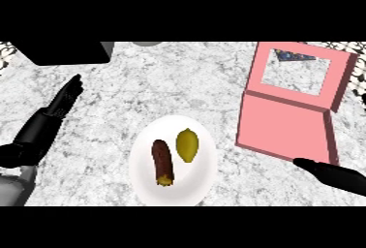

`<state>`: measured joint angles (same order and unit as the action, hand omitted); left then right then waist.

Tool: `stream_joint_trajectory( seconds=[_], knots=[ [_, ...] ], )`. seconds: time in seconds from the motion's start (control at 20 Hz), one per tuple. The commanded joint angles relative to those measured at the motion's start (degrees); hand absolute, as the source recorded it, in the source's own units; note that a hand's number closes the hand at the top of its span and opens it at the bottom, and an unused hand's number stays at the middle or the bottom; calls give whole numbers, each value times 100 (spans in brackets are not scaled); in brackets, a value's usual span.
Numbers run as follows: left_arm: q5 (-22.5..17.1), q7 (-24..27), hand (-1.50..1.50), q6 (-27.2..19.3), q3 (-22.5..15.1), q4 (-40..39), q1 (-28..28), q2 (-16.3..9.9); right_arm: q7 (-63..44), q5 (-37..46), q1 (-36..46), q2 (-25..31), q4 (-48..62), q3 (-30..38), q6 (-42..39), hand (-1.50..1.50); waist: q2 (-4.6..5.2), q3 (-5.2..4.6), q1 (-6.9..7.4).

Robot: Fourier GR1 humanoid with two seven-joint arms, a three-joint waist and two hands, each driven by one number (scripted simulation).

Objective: Pick the lemon from the plate and place it in the cardboard box

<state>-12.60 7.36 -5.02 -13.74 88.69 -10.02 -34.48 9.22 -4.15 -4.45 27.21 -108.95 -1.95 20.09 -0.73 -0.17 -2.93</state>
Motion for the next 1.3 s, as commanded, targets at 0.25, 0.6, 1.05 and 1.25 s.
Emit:
stream_joint_trajectory(
  seconds=[0.25,0.6,1.05,1.25],
  knots=[
    [182,36,0,213,-164,-300,-295,281,344,3107,-958,0,-927,-1541,896,-150,68,4,166],
    [316,12,0,221,-208,-226,-293,379,-2056,4795,-611,519,-1241,-2326,-459,-150,68,-16,289],
    [603,-32,0,94,-314,-277,-395,599,-5043,6253,863,-456,-1703,-3847,-3041,-150,67,-12,401],
    [529,-250,0,189,-256,-199,-484,650,-6151,6462,1548,-1404,-1485,-4354,-4206,-150,70,-4,374]
  ],
)
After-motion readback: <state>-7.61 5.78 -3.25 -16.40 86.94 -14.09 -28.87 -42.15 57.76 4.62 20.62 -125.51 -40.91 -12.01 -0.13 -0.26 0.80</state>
